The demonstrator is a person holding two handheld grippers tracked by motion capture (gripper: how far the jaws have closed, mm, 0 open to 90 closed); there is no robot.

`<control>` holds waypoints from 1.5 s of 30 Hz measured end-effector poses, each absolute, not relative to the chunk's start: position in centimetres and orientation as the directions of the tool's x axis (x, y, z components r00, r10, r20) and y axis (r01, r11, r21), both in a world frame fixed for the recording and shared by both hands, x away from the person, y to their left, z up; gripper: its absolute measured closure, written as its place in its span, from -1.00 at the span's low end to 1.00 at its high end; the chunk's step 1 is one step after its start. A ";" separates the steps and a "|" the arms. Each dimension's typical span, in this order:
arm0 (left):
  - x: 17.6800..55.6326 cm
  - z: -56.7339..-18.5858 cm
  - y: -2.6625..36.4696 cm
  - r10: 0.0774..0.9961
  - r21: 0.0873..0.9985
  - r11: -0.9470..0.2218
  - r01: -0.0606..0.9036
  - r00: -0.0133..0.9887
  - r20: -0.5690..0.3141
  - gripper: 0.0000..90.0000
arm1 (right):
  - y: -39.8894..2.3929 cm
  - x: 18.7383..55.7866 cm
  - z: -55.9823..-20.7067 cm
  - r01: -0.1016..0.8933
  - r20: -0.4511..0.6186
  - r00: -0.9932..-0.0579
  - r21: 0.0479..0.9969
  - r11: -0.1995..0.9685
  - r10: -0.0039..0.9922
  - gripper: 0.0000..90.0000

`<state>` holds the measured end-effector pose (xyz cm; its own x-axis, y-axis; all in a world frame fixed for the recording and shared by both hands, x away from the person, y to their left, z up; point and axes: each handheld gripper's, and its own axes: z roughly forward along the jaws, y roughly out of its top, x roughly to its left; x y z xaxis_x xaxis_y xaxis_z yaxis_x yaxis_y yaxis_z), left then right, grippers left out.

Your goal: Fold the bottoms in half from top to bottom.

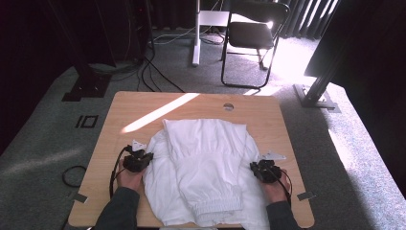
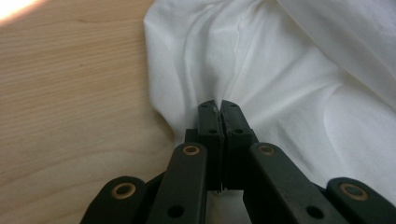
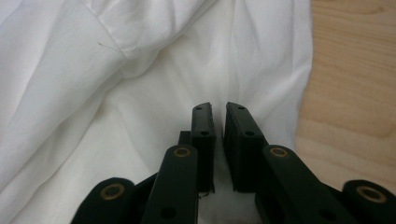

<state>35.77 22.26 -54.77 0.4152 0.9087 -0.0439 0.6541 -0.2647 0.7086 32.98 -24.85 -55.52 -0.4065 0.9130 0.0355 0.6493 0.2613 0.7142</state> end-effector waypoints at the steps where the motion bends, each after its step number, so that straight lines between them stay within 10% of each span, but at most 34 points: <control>1: 35.6 -54.7 22.1 0.907 0.706 -0.272 0.654 0.419 -0.039 0.99 | -24.9 32.7 -55.5 0.651 0.040 -0.406 0.713 0.259 0.913 0.83; 6: 34.6 -54.5 21.7 0.903 0.688 -0.293 0.664 0.428 -0.028 0.98 | -25.1 31.7 -55.5 0.664 0.068 -0.411 0.706 0.247 0.909 0.85; 22: 39.6 -48.7 19.7 0.900 0.827 -0.166 0.537 0.425 -0.095 -0.16 | -25.4 34.9 -52.8 0.616 0.107 -0.405 0.766 0.184 0.908 0.07; 45: 48.9 -53.7 17.8 0.932 0.683 -0.163 0.712 0.337 -0.129 -0.57 | -23.7 48.5 -54.1 0.738 0.236 -0.273 0.674 0.045 0.933 -0.34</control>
<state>48.94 17.82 -53.65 0.3374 0.9324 -0.1294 0.7116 -0.1627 0.6835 48.45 -23.73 -54.13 -0.2729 0.9326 0.2360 0.7376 0.0454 0.6737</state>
